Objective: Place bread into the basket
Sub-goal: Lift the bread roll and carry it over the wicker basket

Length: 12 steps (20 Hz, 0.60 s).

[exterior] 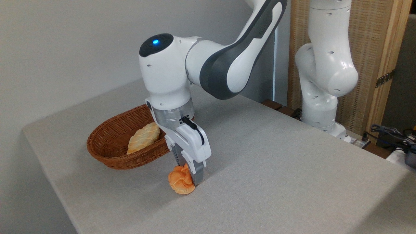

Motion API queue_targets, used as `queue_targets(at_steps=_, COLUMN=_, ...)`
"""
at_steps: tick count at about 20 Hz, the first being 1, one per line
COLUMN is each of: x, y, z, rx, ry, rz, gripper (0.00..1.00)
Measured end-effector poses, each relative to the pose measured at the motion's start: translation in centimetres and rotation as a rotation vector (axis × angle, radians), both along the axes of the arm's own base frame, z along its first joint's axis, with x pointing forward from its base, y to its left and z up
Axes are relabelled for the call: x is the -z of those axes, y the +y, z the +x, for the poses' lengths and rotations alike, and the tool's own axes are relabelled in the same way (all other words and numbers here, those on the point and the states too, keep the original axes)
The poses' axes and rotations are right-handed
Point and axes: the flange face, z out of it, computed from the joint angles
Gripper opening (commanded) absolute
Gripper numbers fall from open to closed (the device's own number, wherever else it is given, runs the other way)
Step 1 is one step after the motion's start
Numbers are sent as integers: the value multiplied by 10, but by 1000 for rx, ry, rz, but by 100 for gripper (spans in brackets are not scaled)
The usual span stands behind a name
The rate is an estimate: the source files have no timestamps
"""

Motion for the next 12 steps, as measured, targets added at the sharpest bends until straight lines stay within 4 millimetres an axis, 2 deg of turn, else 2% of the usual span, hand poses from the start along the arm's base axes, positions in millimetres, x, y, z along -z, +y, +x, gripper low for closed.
queue_targets(at_steps=3, x=-13, y=1, z=1, rx=-1, ry=-25, rz=-8, gripper=51)
queue_targets(at_steps=7, x=-43, y=-5, z=6, rx=13, ry=-85, rz=-23, gripper=51)
queue_targets(at_steps=9, x=-59, y=-27, z=7, rx=34, ry=-115, rz=-41, gripper=53)
queue_targets(at_steps=12, x=-70, y=-52, z=7, rx=19, ry=-130, rz=-61, gripper=54)
